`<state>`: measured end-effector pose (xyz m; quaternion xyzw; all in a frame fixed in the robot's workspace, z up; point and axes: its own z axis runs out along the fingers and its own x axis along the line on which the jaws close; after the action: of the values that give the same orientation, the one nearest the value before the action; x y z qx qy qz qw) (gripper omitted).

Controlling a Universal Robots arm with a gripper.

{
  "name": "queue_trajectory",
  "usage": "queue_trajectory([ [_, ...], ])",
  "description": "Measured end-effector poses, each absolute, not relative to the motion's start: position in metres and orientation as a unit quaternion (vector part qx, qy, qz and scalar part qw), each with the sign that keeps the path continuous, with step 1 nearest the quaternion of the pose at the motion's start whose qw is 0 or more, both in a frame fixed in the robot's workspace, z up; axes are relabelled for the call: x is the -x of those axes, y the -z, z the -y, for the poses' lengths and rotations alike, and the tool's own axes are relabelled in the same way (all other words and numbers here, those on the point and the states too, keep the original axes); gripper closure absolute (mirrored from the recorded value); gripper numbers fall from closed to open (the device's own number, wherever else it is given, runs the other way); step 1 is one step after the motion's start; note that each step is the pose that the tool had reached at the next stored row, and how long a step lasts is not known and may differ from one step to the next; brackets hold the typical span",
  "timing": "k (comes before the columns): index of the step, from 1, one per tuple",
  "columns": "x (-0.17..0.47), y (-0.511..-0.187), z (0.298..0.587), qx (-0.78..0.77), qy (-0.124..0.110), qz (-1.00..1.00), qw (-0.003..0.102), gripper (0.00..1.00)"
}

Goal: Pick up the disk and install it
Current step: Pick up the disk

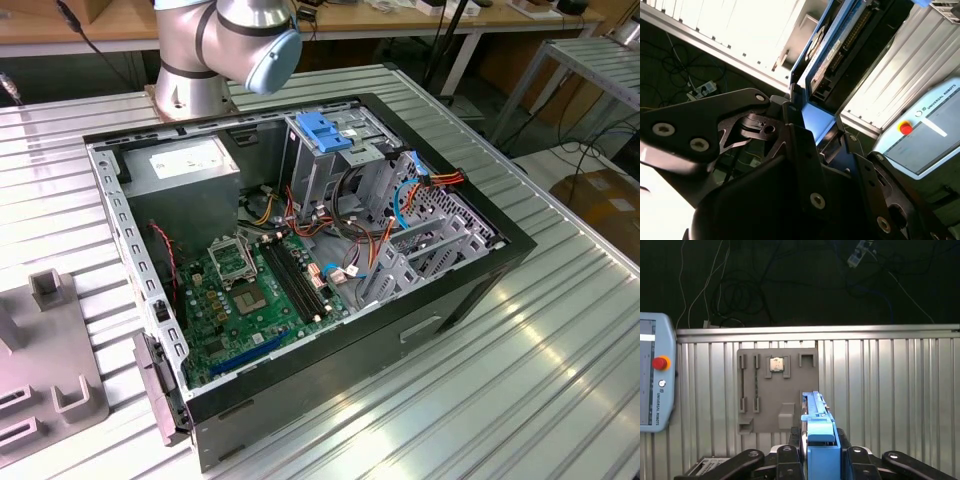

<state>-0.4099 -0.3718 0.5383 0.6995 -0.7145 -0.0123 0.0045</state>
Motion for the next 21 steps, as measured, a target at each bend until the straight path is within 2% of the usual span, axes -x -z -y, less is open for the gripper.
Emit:
queue_trajectory([
  [21,0.386,-0.538,0.372,-0.699,0.012,0.715,0.005,0.63],
])
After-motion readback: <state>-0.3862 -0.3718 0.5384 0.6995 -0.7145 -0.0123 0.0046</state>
